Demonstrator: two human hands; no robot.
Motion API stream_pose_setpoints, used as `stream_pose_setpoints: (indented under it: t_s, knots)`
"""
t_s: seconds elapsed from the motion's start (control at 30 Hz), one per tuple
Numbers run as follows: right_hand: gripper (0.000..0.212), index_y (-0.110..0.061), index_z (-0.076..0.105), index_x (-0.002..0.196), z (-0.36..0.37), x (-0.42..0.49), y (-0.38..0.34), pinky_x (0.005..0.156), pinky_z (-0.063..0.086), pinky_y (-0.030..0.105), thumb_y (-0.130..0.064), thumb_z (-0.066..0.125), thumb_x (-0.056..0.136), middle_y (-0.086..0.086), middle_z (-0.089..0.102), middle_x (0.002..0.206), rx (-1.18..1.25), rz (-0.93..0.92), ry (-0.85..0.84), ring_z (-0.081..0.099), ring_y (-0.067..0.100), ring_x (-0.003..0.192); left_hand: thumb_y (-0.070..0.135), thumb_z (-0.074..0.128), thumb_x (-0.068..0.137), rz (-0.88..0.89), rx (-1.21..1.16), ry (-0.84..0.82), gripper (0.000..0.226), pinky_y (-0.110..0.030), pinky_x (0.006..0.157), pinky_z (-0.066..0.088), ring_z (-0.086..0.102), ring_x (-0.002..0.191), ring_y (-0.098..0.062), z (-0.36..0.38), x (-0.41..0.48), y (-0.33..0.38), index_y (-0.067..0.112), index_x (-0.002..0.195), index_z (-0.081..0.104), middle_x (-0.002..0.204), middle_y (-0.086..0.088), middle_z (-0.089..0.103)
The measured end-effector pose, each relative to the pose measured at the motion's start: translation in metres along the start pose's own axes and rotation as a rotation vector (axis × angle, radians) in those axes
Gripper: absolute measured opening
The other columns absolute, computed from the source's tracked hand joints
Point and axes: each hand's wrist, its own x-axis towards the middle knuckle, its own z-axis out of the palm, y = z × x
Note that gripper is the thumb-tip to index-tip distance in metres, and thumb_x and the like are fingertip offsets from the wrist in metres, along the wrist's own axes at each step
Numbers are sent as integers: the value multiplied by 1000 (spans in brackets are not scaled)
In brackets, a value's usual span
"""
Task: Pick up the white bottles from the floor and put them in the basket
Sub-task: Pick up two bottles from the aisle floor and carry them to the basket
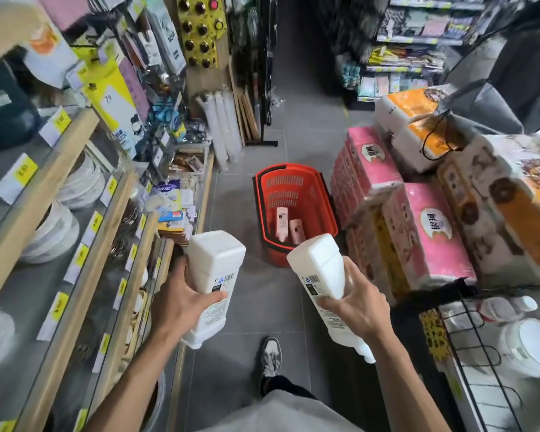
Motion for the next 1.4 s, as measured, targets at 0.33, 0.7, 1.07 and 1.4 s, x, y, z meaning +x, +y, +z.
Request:
stream_pose_setpoints:
  t_s: [0.33,0.7,1.07,1.4]
  knots:
    - [79,-52,37,133,-30,104,-5,76,43,37,-49,80,66,-21,66,104,20,5,13,64,18,90,39,93,49,63,27,-23,84,-38,81,53,67,95,-17,33,79,63,46,116,43,103,18,66]
    - [77,-51,36,129,-40,199,-22,76,43,37,-54,73,61,-21,62,100,38,45,-6,61,17,86,20,95,60,31,14,-67,82,-21,67,46,61,83,-2,48,175,102,32,125,47,96,20,61]
    - [91,-52,31,140,-23,309,-85,87,50,42,-60,71,58,-17,67,111,70,148,83,67,27,103,42,93,53,97,172,-165,85,-41,81,55,67,93,-22,29,330,144,36,123,46,106,11,68]
    - [89,-59,29,135,-18,377,-119,82,50,39,-58,72,57,-20,66,103,115,258,132,67,20,96,51,88,46,181,275,-287,99,-44,86,53,67,102,-24,34,450,195,43,131,38,115,12,69]
